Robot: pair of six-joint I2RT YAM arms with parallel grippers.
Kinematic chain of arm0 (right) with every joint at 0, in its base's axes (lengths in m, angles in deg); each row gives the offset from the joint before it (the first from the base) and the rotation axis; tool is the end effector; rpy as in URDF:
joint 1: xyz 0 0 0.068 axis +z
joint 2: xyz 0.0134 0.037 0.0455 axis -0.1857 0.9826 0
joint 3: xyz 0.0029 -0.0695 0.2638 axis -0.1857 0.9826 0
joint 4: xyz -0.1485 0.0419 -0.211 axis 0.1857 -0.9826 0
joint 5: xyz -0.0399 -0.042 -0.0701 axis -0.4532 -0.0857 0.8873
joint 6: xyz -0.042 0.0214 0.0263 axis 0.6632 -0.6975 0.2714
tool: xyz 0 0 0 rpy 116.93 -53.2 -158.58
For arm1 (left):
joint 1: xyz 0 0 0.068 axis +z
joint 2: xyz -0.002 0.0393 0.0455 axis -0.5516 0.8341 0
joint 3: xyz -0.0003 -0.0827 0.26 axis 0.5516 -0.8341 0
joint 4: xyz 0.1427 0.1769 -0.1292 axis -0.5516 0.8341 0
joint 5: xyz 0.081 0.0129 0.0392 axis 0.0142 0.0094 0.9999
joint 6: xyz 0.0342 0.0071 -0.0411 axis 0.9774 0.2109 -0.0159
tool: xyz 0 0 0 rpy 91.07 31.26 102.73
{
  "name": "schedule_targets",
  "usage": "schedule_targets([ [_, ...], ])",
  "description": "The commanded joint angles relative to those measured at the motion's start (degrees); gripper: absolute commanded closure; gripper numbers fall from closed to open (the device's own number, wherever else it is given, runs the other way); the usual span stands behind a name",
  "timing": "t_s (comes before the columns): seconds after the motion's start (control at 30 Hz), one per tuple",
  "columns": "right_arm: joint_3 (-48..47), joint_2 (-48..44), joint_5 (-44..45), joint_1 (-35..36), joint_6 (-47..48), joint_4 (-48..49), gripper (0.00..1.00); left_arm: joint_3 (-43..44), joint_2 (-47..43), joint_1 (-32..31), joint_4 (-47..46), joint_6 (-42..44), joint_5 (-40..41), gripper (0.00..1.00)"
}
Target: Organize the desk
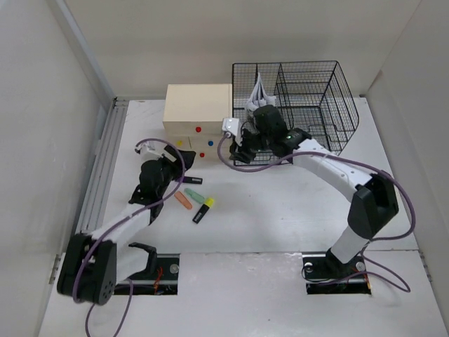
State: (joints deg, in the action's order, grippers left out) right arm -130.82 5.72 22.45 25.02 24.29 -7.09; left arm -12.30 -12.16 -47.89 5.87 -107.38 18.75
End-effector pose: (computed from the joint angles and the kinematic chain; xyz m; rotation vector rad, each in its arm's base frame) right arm 0.2931 0.2337 0.3261 -1.4785 1.5366 0.6000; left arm 0.2373 -0.0626 0.2149 -0.4815 1.7003 -0.8471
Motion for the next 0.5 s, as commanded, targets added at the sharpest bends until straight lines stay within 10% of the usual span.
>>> schedule_targets([
  [0.0,0.8,1.2,2.7,4.4,6.8,1.7,0.53,-3.0,-10.9,-0.9,0.5,0.2,0.3,0.26],
  [0.47,2.0,11.9,25.1,12.4,19.8,23.4,0.55,-11.5,-52.2,-2.5,24.5,-0.3,8.8,0.2],
])
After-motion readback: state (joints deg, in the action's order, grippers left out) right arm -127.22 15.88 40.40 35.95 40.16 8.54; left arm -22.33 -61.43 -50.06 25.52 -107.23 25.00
